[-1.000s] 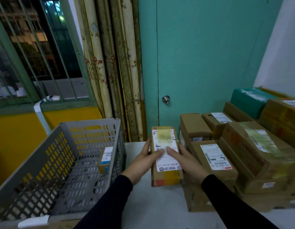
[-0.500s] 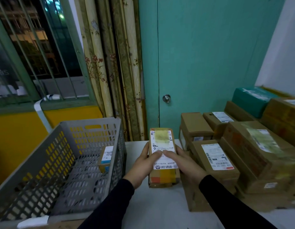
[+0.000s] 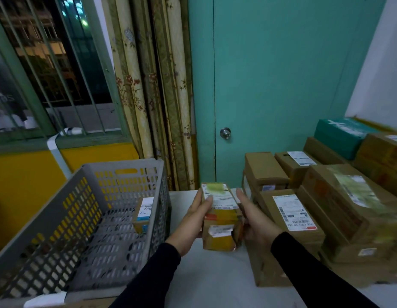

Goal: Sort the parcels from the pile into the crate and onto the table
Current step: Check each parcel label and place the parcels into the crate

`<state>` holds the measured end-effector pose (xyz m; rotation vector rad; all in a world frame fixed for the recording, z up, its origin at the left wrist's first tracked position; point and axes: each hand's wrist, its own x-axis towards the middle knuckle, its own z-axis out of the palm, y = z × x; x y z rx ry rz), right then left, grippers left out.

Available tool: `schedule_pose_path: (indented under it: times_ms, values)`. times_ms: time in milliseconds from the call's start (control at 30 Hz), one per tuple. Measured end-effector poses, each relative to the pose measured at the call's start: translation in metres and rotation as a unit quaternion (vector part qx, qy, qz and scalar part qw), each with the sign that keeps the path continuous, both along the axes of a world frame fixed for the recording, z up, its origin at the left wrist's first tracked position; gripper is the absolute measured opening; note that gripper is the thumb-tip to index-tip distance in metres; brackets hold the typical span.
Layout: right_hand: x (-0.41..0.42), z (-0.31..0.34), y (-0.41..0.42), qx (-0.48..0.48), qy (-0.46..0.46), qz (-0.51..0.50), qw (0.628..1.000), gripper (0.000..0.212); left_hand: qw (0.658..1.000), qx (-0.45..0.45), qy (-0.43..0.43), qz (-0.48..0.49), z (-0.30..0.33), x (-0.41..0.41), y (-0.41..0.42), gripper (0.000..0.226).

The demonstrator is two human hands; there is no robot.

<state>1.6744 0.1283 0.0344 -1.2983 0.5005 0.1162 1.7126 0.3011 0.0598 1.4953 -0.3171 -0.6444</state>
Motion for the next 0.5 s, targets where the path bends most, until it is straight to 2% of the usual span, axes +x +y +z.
schedule_pose_path:
  times_ms: [100,167,267,367,433,500]
  values:
    - [-0.006,0.006,0.0,-0.011,-0.033,0.047,0.998,0.058,0.998,-0.015,0.057,0.033,0.001,0.005,0.003,0.053]
    - [-0.012,0.015,0.002,-0.048,-0.045,0.091,0.994,0.048,0.996,-0.031,0.071,0.05,0.003,0.005,0.007,0.046]
    - [-0.016,0.021,0.001,-0.093,-0.056,0.127,0.986,0.069,0.998,-0.03,0.043,0.017,0.006,0.003,0.012,0.033]
    - [-0.017,0.02,0.0,-0.149,-0.081,0.155,0.973,0.094,0.999,-0.025,0.022,0.013,0.001,0.004,0.013,0.045]
    - [-0.017,0.018,-0.001,-0.165,-0.096,0.141,0.971,0.094,0.999,-0.031,0.008,0.032,0.001,0.004,0.012,0.04]
    - [-0.018,0.017,0.002,-0.165,-0.111,0.122,0.972,0.082,0.998,-0.037,0.004,0.049,-0.001,0.002,0.01,0.037]
